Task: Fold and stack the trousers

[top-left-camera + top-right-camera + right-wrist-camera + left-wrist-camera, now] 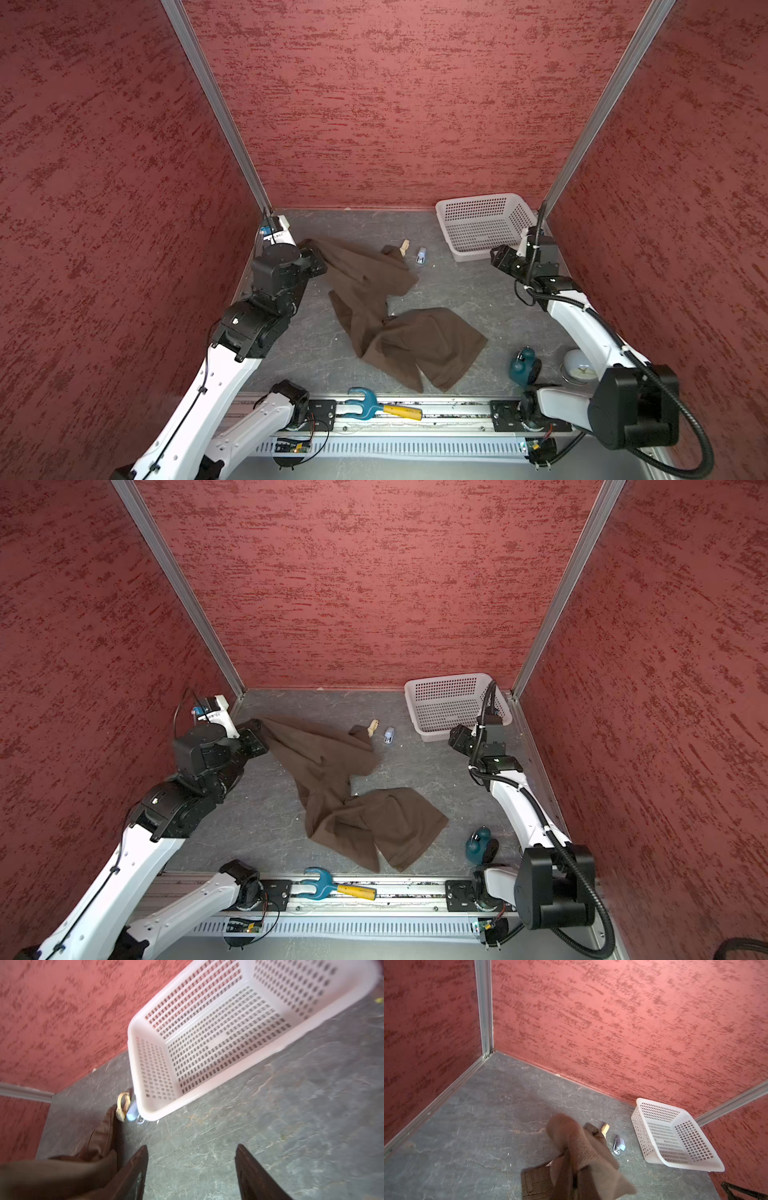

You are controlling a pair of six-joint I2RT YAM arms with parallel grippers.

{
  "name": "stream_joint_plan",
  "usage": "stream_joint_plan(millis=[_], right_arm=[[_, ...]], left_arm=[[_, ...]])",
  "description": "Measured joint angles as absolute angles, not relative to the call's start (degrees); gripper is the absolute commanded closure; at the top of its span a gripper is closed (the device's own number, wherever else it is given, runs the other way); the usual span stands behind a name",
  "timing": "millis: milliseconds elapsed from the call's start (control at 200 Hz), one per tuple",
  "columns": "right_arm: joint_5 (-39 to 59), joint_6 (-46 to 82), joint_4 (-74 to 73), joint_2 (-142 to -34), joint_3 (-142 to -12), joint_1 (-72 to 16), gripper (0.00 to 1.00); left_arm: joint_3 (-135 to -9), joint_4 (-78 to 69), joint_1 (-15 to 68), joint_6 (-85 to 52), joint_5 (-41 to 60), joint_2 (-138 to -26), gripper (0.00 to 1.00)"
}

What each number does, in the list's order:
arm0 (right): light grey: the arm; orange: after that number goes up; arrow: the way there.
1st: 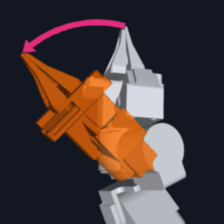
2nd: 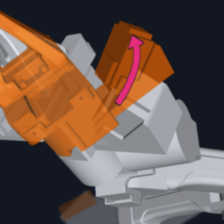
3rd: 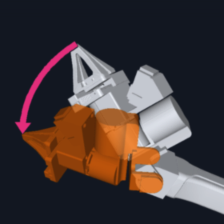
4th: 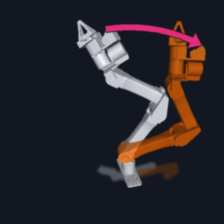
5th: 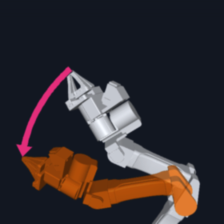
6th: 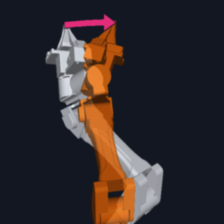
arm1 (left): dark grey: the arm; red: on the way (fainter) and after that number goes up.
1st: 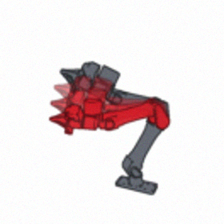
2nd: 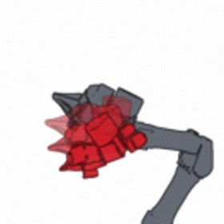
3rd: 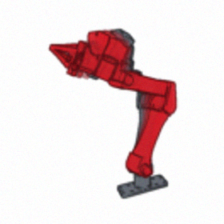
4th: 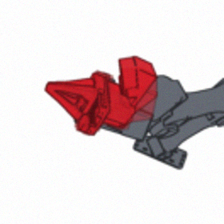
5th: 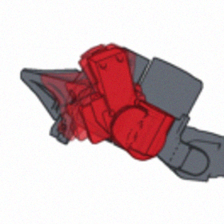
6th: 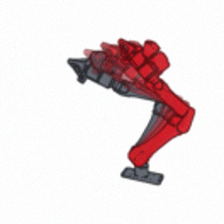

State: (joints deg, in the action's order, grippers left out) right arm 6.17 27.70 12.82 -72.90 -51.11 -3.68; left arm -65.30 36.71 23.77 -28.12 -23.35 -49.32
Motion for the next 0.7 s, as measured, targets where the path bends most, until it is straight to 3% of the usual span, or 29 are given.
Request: stream_joint_plan(millis=[381,626,651,696], right_arm=[[5.7,27.4,12.1,-75.8,-53.2,-7.0,0.34],[0.5,25.6,13.1,-71.4,-52.6,-7.0,0.31],[-0.1,25.4,13.2,-71.1,-52.6,-7.0,0.31],[-1.2,25.0,13.2,-70.5,-52.6,-7.0,0.3]], left_arm=[[-68.2,33.4,23.6,-32.9,-11.0,-61.6,1.0],[-79.3,30.2,35.9,-31.9,-4.2,-75.2,1.0],[-80.8,30.1,37.3,-31.4,-3.2,-76.9,0.93],[-83.5,30.0,39.5,-30.7,-1.1,-80.1,0.7]])
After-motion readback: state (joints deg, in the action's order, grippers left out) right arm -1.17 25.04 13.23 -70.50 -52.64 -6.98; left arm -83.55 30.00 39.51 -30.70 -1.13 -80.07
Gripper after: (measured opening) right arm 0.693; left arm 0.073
